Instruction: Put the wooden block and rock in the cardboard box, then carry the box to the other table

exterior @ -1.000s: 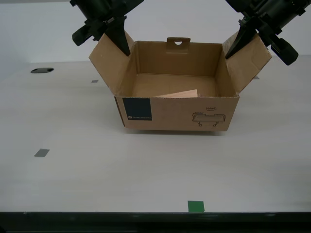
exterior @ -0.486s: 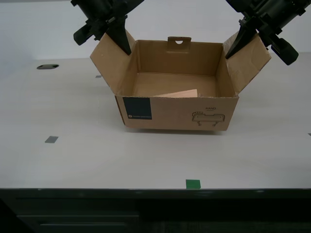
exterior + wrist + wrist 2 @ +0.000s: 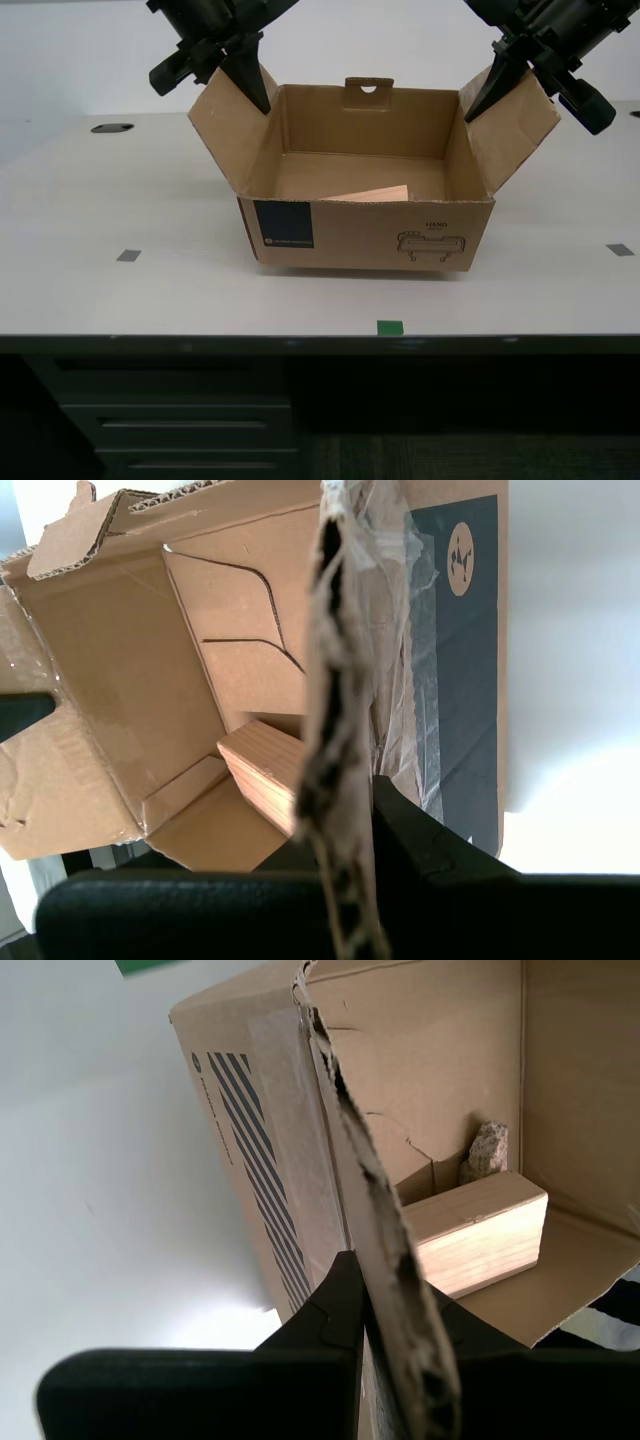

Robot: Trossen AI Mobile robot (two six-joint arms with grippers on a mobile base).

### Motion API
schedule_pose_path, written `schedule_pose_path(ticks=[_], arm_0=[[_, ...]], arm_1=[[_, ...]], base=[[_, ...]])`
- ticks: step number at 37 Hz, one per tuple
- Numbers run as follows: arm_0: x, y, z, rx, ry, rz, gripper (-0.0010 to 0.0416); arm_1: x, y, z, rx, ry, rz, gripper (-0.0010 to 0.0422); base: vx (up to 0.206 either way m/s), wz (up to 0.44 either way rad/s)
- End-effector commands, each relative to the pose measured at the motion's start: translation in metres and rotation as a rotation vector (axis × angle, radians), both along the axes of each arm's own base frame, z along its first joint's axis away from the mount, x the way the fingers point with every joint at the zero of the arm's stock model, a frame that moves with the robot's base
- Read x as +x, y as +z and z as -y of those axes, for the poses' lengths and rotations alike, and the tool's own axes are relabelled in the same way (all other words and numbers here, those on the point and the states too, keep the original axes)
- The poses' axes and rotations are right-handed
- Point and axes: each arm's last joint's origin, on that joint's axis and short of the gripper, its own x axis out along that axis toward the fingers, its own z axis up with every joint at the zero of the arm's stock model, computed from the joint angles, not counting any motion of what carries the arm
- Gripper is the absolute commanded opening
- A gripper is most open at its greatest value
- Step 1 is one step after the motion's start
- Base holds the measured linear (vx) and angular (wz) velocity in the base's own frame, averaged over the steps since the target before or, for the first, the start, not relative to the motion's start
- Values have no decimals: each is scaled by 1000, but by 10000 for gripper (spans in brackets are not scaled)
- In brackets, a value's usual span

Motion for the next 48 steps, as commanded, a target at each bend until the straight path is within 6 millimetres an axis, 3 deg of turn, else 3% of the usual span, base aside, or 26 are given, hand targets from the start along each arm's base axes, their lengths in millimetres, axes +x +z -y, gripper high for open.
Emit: schedule_pose_path(ticks=[1,23,48], arm_0=[[0,2,-2,28,14,6,-1],[-4,1,-16,24,35,-26,-1],[-12,-1,-40,-78,-11,-57,-1]], arm_1=[[-2,1,2,-26,-15,-19,-1],[-4,0,1,-14,-93,11,-1],[3,2,0,-30,-138,96,-1]], base=[[-117,112],[-100,286],[-107,515]])
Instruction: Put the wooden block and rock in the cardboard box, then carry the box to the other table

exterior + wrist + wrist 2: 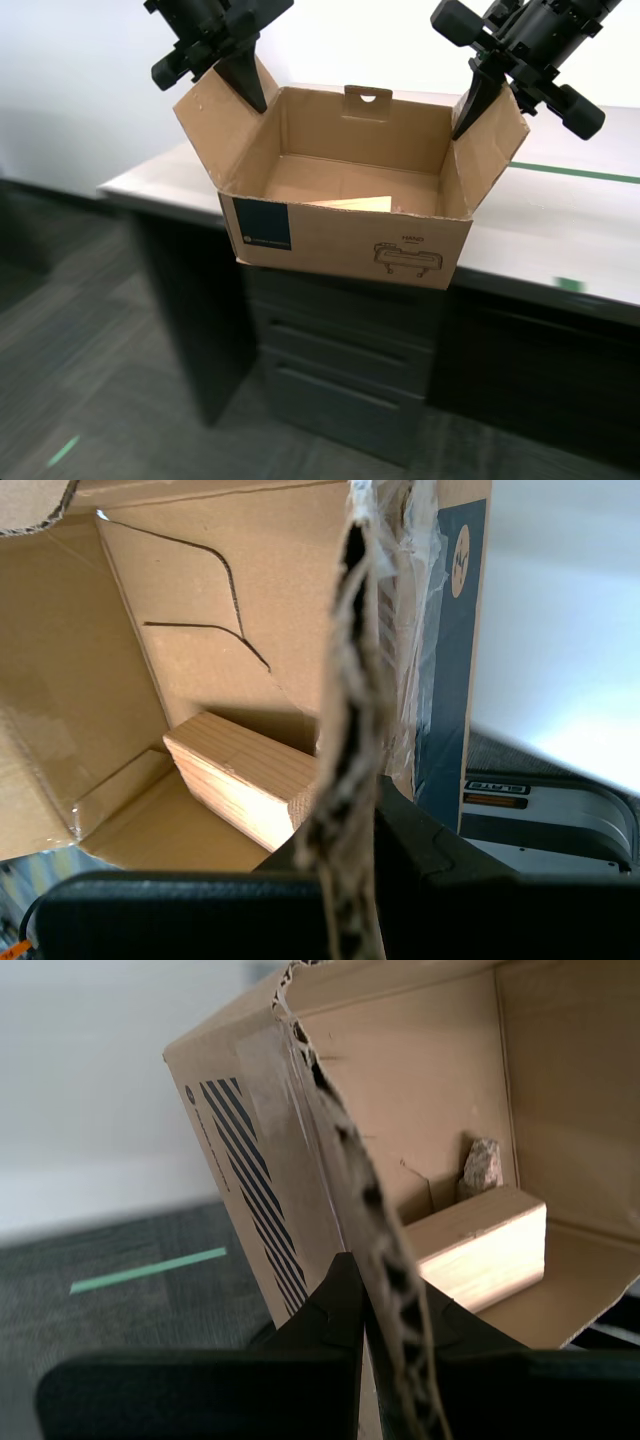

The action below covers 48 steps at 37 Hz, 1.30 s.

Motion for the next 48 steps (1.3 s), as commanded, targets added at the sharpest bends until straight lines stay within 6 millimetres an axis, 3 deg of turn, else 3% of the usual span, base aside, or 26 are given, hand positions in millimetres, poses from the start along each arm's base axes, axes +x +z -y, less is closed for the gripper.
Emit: schedule_pose_path(ticks=[1,17,26,33,41,48], arm_0=[[0,2,-5,36,4,-7,-1],[-2,1,-8,21,-39,-37,-1],[-1,1,-7,-24,-16,14,-1],[-4,7,-6,-7,33,38,-1],[-1,18,21,-9,-8,86,-1],[3,13,52,-44,-25,80,-1]], arm_1=[[0,1,1,-34,-23,3,-1],[2,1,-1,1,-21,36,-1],[-1,1,4,4,-24,21,-1],[-15,-1,18,26,-16,-58,-1],[-26,-4,31,32,-14,-93,-2],[-29,-13,35,23,1,-96,-2]], base=[[-147,657],[-152,525],[-91,178],[-31,5],[4,-81],[8,-78]])
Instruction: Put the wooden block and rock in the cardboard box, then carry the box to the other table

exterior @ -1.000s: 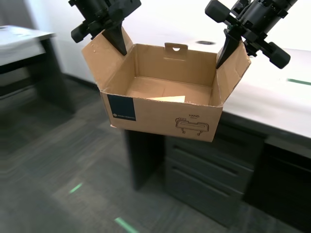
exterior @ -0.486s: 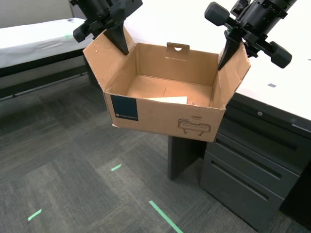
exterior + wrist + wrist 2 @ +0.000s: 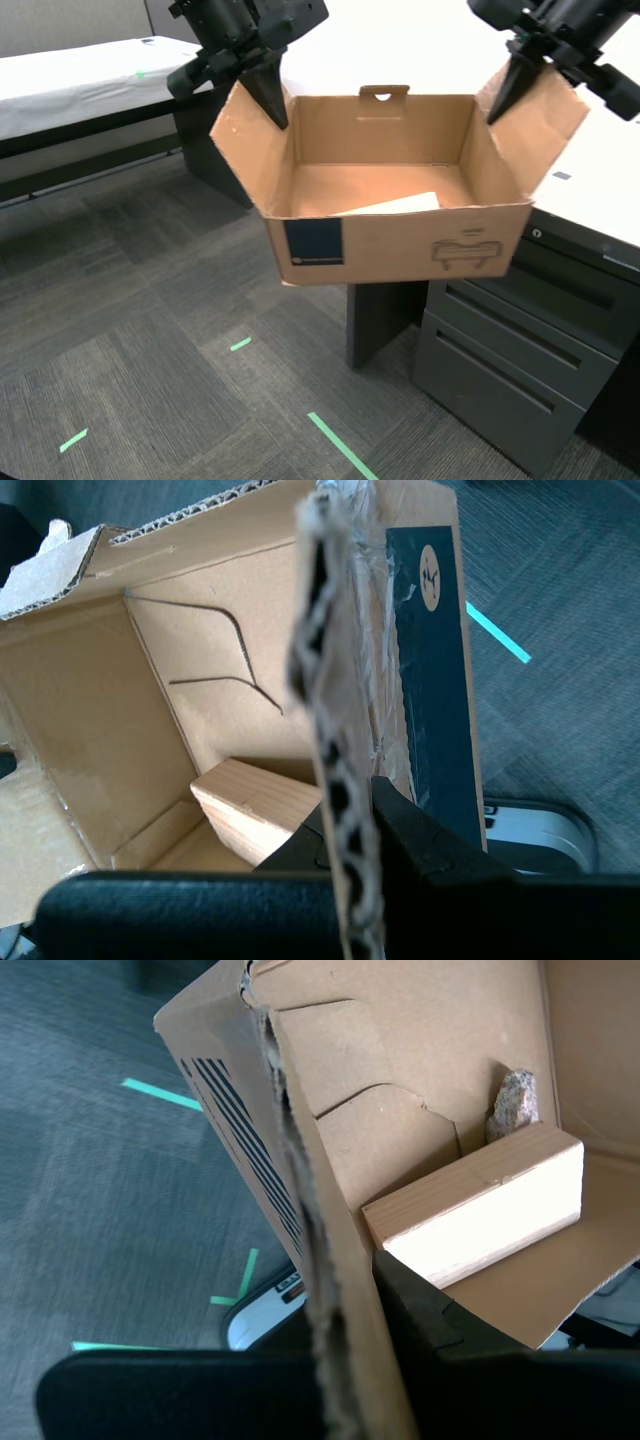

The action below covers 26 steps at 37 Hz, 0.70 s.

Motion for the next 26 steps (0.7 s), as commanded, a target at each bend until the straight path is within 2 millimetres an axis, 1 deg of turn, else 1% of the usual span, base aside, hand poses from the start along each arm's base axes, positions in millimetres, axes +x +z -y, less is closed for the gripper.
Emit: schedule_pose_path(ticks=[1,5,9,15,26], arm_0=[[5,-2,14,4,0,18,-1],[6,-2,26,-4,-16,31,-1],[6,-1,31,-10,-19,35,-1],[6,-2,32,-15,-3,36,-1],[6,-2,32,-17,4,44,-1]], arm_1=[[-2,-6,2,-34,-7,-11,-2],[-3,-13,2,-41,24,-19,-2],[-3,-15,3,-45,36,-23,-2],[-5,-10,6,-61,56,-23,-2],[-9,5,12,-119,87,14,-2]], base=[[6,-64],[4,-57],[4,-46],[2,-28],[3,-5]])
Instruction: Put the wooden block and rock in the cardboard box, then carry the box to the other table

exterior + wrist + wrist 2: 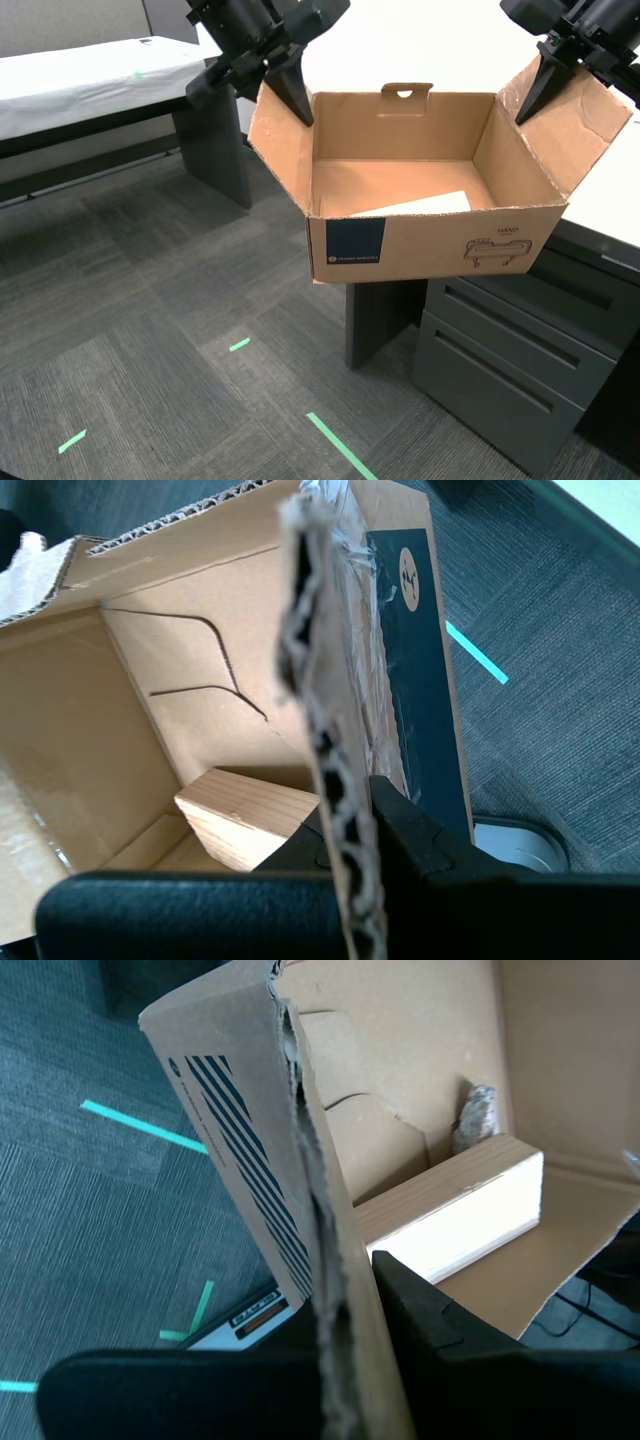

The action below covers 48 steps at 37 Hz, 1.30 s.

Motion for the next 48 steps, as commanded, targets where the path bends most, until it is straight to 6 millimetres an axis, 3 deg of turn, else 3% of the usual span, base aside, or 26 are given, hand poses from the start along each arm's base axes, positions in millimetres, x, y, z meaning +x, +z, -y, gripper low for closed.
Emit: schedule_pose_path(ticks=[1,21,36,48], arm_0=[[1,1,0,10,-2,6,-1],[1,1,-1,6,12,16,-1],[1,1,-2,6,18,21,-1],[-2,1,-6,4,33,-5,-1]], arm_1=[[-2,4,2,-23,-4,-2,-2],[-8,5,12,-35,-2,-4,-2],[-16,5,22,-20,31,-11,-1],[-16,3,21,0,10,8,-1]], base=[[22,-30],[35,-36],[113,-61],[126,245]])
